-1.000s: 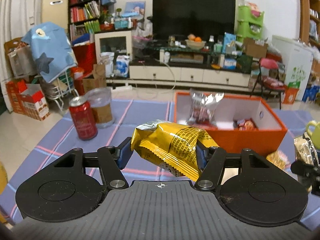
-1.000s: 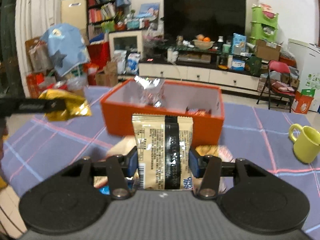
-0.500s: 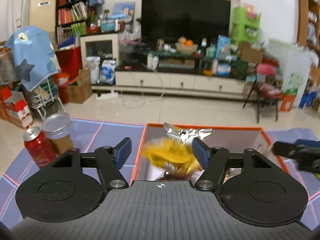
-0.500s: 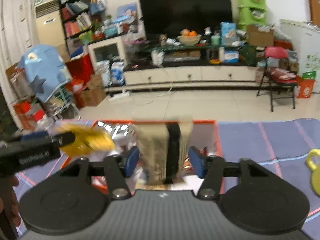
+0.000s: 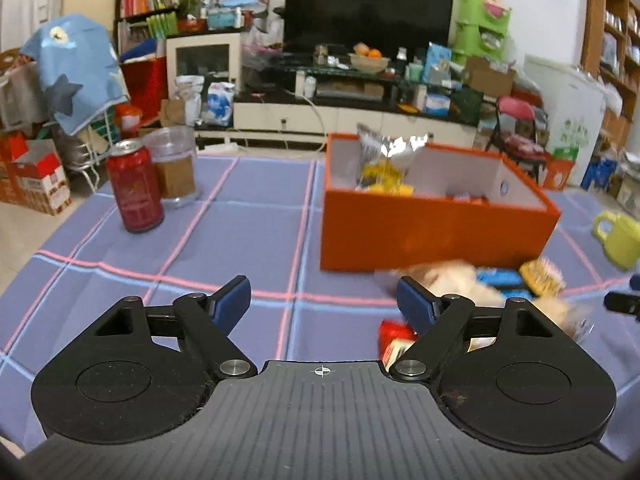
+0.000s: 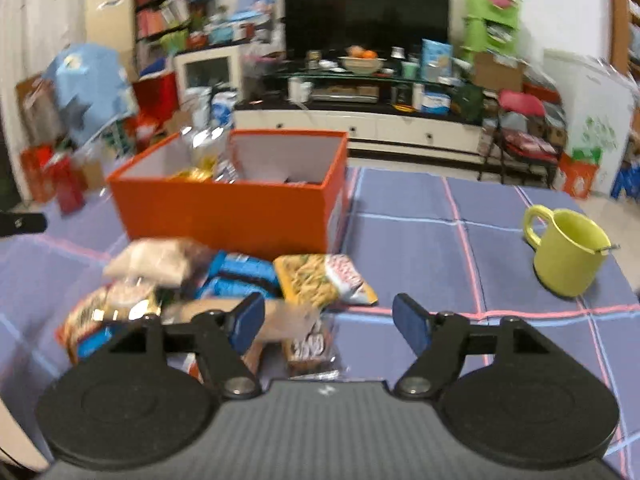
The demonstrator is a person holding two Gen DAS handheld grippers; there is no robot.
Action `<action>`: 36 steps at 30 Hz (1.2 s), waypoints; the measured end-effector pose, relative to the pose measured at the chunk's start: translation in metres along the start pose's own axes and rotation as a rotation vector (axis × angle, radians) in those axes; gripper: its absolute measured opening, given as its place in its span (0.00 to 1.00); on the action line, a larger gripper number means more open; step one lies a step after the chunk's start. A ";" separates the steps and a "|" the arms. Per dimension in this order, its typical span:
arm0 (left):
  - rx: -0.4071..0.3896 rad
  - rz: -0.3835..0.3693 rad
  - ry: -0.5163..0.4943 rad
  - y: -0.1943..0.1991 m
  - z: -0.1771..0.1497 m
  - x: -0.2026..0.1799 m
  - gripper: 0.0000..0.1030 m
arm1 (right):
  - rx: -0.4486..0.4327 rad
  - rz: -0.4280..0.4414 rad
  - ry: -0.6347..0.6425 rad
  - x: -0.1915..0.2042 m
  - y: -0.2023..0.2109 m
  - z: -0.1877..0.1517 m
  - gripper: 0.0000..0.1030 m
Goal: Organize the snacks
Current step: 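Grasp the red bean snack bag with the left tool while the right tool grasps a round cake packet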
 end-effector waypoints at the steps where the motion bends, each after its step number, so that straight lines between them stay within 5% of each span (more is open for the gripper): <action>1: 0.007 0.000 -0.010 -0.002 -0.004 -0.001 0.59 | 0.006 0.012 0.015 0.006 0.000 -0.004 0.73; 5: 0.022 -0.002 -0.044 -0.010 -0.013 -0.007 0.59 | 0.054 0.050 0.041 0.016 -0.014 -0.017 0.57; 8: 0.038 -0.015 -0.074 -0.014 -0.018 -0.014 0.59 | 0.090 -0.051 0.157 0.014 -0.023 -0.026 0.62; 17: 0.095 -0.115 -0.224 -0.022 -0.039 -0.035 0.60 | 0.166 0.072 0.001 -0.005 -0.060 -0.037 0.62; 21: 0.097 -0.116 -0.262 -0.027 -0.044 -0.045 0.60 | 0.164 0.028 0.065 -0.004 -0.071 -0.037 0.72; 26: 0.141 -0.221 -0.270 -0.036 -0.051 -0.069 0.65 | 0.180 0.054 0.030 -0.005 -0.079 -0.043 0.75; 30: 0.160 -0.222 -0.292 -0.048 -0.059 -0.078 0.60 | 0.181 0.069 0.008 -0.007 -0.081 -0.044 0.74; 36: 0.236 -0.110 -0.255 -0.071 -0.068 -0.059 0.68 | 0.168 0.062 0.010 -0.008 -0.083 -0.043 0.71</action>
Point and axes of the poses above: each gripper's, at about its wrist camera, not at the fingertips, and y roughly against the way its jaws point, x to its left, z to its top, the point moved 10 cm from there along -y, roughly the way its jaws point, and after that the axes turned 13 degrees about z, right-handed, at the moved point
